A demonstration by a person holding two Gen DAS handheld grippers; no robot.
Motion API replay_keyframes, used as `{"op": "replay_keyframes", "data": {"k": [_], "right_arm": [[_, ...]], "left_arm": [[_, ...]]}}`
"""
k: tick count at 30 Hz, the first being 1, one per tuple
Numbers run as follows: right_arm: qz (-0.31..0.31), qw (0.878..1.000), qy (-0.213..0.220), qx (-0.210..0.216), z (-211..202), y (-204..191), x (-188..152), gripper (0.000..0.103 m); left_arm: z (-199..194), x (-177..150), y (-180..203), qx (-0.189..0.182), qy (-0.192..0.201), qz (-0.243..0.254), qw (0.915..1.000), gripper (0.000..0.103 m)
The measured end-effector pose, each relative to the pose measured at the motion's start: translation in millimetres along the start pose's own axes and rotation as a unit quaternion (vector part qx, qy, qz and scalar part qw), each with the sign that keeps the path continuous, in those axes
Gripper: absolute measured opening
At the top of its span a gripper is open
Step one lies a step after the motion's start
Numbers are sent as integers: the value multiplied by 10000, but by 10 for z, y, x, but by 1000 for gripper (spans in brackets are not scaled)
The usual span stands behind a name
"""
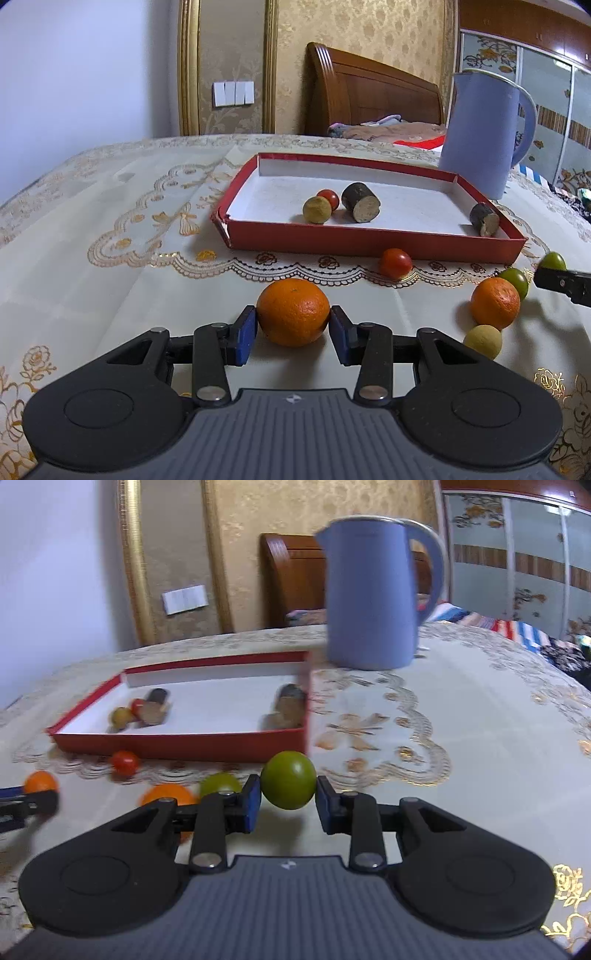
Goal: Organize fruits
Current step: 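Carry the orange and green tomato into the red tray with both grippers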
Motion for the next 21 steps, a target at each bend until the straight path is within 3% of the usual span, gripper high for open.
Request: {"op": "replay_keyframes", "data": {"k": [5, 21], "right_arm": [[-163, 9997, 131, 101, -49, -191, 55, 29], [-154, 9994, 224, 194, -44, -282, 136, 30]], "left_arm": [[-48, 57, 28, 19, 80, 38, 10000, 41], [-11, 303, 173, -78, 215, 124, 9997, 41]]}}
Point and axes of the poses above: each gripper's, at about its wrist camera, not at the fingertips, and z roughly the way its jaws point, y to its right, x to its top, the point moved 7 cm from there along z, roughly the way its jaws point, and after that the axes turned 3 degrees about z, right-handed, at the moved point
